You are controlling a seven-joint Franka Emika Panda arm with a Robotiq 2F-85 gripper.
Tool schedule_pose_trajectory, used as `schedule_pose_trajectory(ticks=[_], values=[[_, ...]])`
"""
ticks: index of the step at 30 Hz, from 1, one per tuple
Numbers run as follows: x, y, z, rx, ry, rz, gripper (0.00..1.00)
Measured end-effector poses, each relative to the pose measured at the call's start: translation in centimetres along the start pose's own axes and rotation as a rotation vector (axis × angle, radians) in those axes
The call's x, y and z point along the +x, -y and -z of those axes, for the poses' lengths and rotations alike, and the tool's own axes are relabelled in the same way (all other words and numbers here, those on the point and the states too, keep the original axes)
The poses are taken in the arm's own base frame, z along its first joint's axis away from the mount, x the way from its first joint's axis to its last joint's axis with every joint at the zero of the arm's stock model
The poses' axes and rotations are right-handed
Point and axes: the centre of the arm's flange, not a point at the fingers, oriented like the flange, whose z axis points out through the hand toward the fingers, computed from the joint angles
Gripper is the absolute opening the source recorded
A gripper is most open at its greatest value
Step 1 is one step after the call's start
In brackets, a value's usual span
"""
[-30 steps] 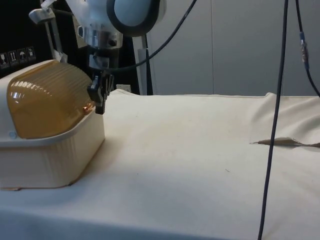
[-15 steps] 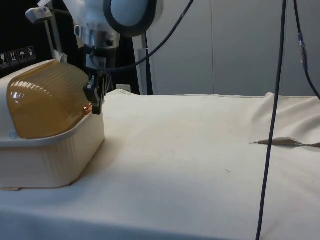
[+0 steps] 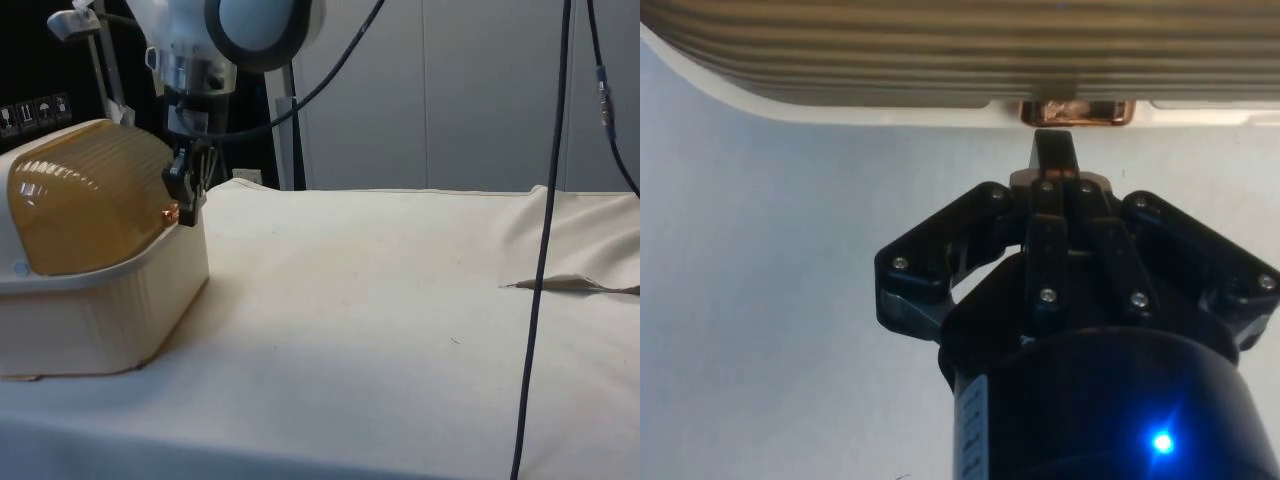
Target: Open the lid, then close it.
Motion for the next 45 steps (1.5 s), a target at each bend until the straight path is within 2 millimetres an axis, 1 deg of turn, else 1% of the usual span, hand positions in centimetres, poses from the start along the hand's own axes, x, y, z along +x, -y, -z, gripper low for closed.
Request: schedule_pose_trajectory(ticks=[22,29,36,43,45], values=[[0.15,0.12,0.04,0.002,-0.002,0.010,0.00],[0.07,0.43,-0.39,0.004,-0.009,0.011,0.00],[0.05,0.42,-0.41,0.004,-0.013,0.009,0.00],[0.24,0.42,-0.07,0.004,-0.039,0.006,0.00],[0.39,0.41,0.31,0.005,-0.056,0.006,0.00]])
